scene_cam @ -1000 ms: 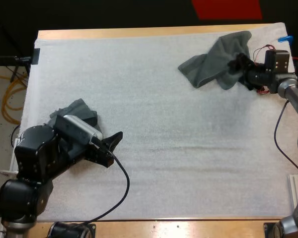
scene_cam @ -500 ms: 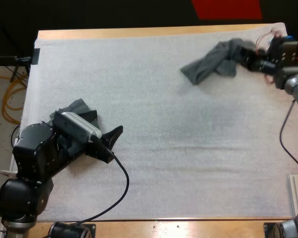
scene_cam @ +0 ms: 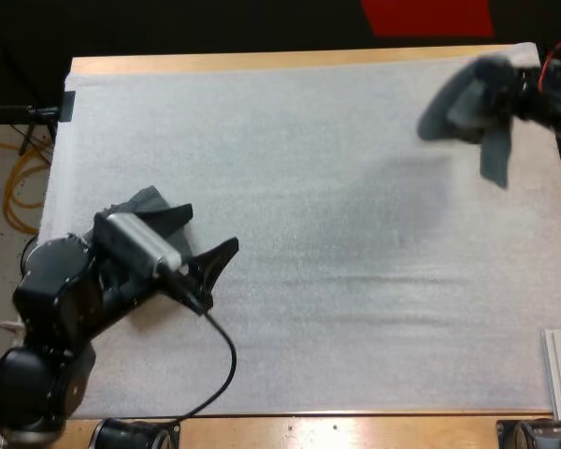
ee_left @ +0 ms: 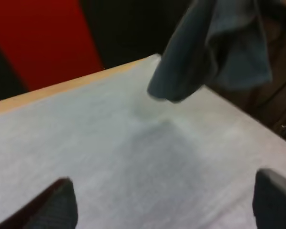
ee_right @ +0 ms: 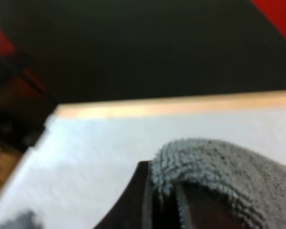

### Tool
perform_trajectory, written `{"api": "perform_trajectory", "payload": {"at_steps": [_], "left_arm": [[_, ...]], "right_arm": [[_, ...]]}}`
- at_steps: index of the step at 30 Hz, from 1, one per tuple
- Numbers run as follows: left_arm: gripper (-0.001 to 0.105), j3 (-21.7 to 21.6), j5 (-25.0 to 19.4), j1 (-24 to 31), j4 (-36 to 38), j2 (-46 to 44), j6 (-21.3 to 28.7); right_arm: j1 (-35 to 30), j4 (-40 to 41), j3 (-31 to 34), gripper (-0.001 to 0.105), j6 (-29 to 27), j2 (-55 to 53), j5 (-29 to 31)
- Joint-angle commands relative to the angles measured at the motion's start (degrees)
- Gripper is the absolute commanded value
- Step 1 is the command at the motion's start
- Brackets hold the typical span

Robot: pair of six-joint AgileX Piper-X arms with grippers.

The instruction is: Pick towel from pile fold and stack

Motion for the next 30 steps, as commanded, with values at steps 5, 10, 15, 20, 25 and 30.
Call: {"api": "perform_trajectory", "payload": {"at_steps": [5,10,15,20,25,30], "left_arm": [[0.073,-0.37,1.48,-0.22,6.23,-4.22,-0.22],[0.073,-0.37,1.48,-0.22,12.9,-6.99,2.55],[0.073,-0.37,1.48,-0.22,15.17,-7.39,3.11],[0.073,-0.37,1.48,-0.22,15.29,-7.39,3.72],[0.073,-0.37,1.48,-0.22,15.29,-7.39,3.88],[0.073,-0.37,1.48,-0.22,15.29,-7.39,3.88]], "right_arm": [[0.13,13.16,-0.16,0.0,-6.27,-4.21,14.36],[2.5,18.43,0.07,0.0,-4.43,-5.12,15.96],[12.83,14.83,6.44,0.0,4.26,-4.99,16.14],[27.38,3.94,16.11,0.0,16.6,-3.79,20.76],[39.81,-9.19,19.24,0.0,22.08,0.86,22.58],[46.83,-16.32,16.55,0.0,23.42,6.79,21.99]]}}
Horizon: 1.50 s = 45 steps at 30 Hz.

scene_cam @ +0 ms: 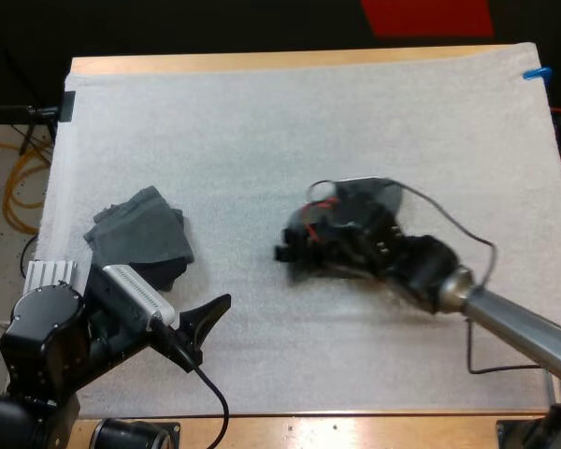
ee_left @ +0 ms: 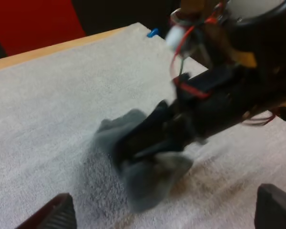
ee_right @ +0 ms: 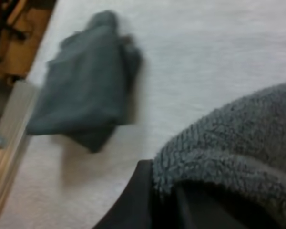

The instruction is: Pick towel from pile fold and stack

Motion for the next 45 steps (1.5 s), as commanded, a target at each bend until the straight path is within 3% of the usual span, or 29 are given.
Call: {"api": "perform_trajectory", "payload": {"at_steps": [1,6,8,11,13,15,20,23,25,28,31,38,41,45], "left_arm": [[0.073,-0.37,0.81,-0.22,-0.29,-0.16,0.18],[0.073,-0.37,0.81,-0.22,-0.29,-0.16,0.18],[0.073,-0.37,0.81,-0.22,-0.29,-0.16,0.18],[0.073,-0.37,0.81,-0.22,-0.29,-0.16,0.18],[0.073,-0.37,0.81,-0.22,-0.29,-0.16,0.18],[0.073,-0.37,0.81,-0.22,-0.29,-0.16,0.18],[0.073,-0.37,0.81,-0.22,-0.29,-0.16,0.18],[0.073,-0.37,0.81,-0.22,-0.27,-0.16,0.18],[0.073,-0.37,0.81,-0.22,0.26,-0.16,0.18],[0.073,-0.37,0.81,-0.22,2.16,-0.16,0.35],[0.073,-0.34,0.81,-0.22,4.88,-0.16,1.24],[0.073,2.22,0.81,-0.22,7.94,-0.16,1.24],[0.073,3.0,0.81,-0.22,8.42,-0.16,1.24],[0.073,3.29,0.81,-0.22,8.29,-0.16,1.24]], "right_arm": [[0.77,-1.57,-1.61,0.0,0.28,0.84,-0.37],[2.12,-1.42,-4.33,0.0,0.1,5.45,-10.72],[2.12,-0.97,-4.31,0.006,-0.24,5.77,-12.14],[2.12,0.41,-4.31,0.029,-1.3,5.76,-14.77],[2.12,1.58,-4.31,0.05,-3.01,5.31,-15.55],[2.12,2.89,-4.34,0.057,-4.56,4.54,-15.32],[2.12,10.78,-6.55,0.058,-10.71,2.22,-10.22],[2.11,18.08,-8.72,0.058,-15.77,0.43,-4.16],[1.77,24.11,-9.51,0.058,-19.29,-1.14,3.15],[-0.35,30.42,-9.49,0.058,-20.11,-1.83,8.55],[-4.43,34.33,-8.45,0.058,-20.11,-1.82,8.75],[-14.34,34.16,-0.8,0.058,-20.11,-1.82,6.76],[-17.73,31.87,3.51,0.058,-19.73,-1.82,2.73],[-21.13,24.35,9.06,0.058,-17.06,-1.82,-7.68]]}}
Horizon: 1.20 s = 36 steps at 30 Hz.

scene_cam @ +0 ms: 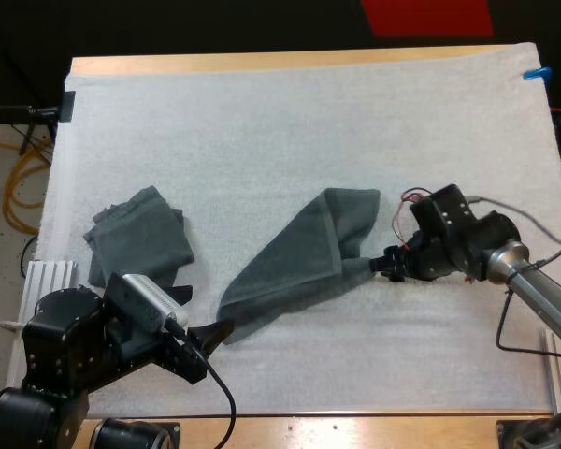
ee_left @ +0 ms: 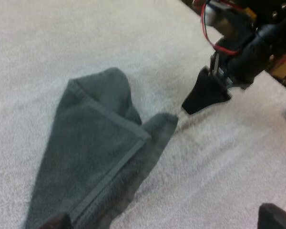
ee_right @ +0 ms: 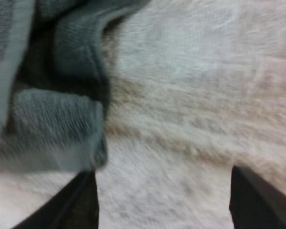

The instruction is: Pick towel from pile fold and stack

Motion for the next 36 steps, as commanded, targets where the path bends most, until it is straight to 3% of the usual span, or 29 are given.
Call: {"api": "perform_trajectory", "payload": {"at_steps": [1,4,10,14,17,19,21,24,29,36], "left_arm": [[0.073,-0.16,0.47,-0.22,0.08,-0.16,0.04],[0.073,-0.16,0.47,-0.22,0.08,-0.16,0.04],[0.073,-0.16,0.47,-0.22,0.08,-0.16,0.04],[0.073,-0.16,0.47,-0.22,0.08,-0.16,-0.08],[0.073,-0.16,0.47,-0.22,0.08,-0.16,-0.09],[0.073,-0.16,0.47,-0.22,0.08,-0.16,-0.09],[0.073,-0.16,0.47,-0.22,0.08,-0.16,-0.09],[0.073,-0.16,0.47,-0.22,0.08,-0.16,-0.09],[0.073,-0.13,0.47,-0.22,0.08,-0.16,-0.09],[0.073,2.63,0.47,-0.22,0.08,-0.16,0.2]], "right_arm": [[-0.87,-3.74,1.2,0.058,1.2,-0.06,-5.35],[-2.03,-11.24,4.16,0.058,5.13,-0.06,-12.58],[-2.14,-18.62,5.37,0.054,10.23,3.76,-18.66],[-2.14,-20.2,5.37,0.049,12.43,6.83,-19.38],[-2.14,-19.87,5.37,0.034,12.29,7.17,-17.88],[-2.14,-20.18,5.37,0.013,12.13,6.57,-15.65],[-2.14,-20.67,5.37,0.0,11.71,6.0,-14.41],[-2.14,-20.85,5.37,0.0,11.61,4.64,-14.19],[-1.9,-13.89,5.37,0.0,6.81,-0.1,-14.08],[-0.67,4.4,6.88,0.0,-1.5,-9.39,-10.17]]}}
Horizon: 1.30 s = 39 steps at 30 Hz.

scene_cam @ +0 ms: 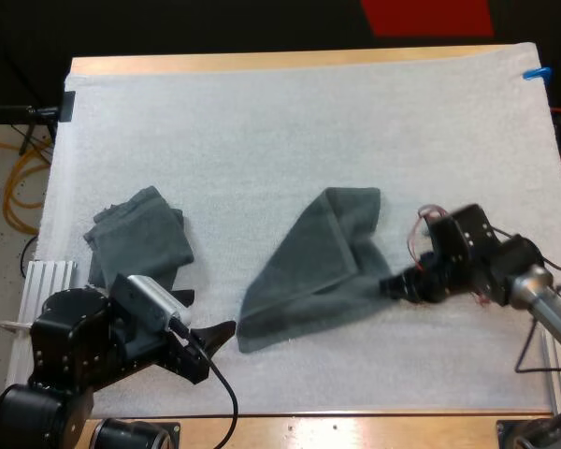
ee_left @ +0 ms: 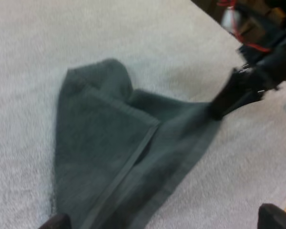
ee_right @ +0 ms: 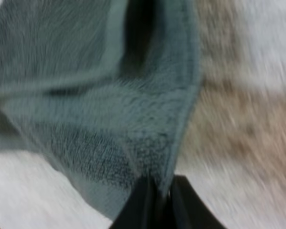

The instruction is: Pick towel from pile fold and stack

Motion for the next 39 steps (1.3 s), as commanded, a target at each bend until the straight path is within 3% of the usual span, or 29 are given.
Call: {"api": "perform_trajectory", "payload": {"at_steps": [1,8,13,24,27,34,39], "left_arm": [[0.073,0.61,0.38,-0.22,0.21,-0.16,0.2],[0.073,2.54,-2.87,-4.5,0.21,0.19,-0.19],[0.071,3.48,-11.83,-10.7,0.21,5.03,-1.44],[0.066,3.62,-12.82,-20.52,-3.37,27.9,-1.44],[0.066,3.62,-16.09,-22.9,-6.74,33.48,-1.83],[0.066,3.62,-20.49,-26.29,-9.28,41.94,-3.06],[0.066,3.69,-21.1,-27.54,-11.8,46.46,-2.94]], "right_arm": [[0.53,3.61,1.06,0.0,-1.42,-1.87,1.43],[1.29,5.9,8.44,0.0,1.35,-7.95,0.87],[1.29,6.39,12.54,0.0,3.32,-11.61,0.89],[1.29,5.21,13.53,0.0,4.62,-15.64,0.89],[1.29,5.22,13.53,0.0,4.62,-15.78,0.89],[1.29,5.22,13.53,0.0,4.62,-15.77,0.89],[1.29,4.93,13.53,0.0,4.62,-15.77,0.89]]}}
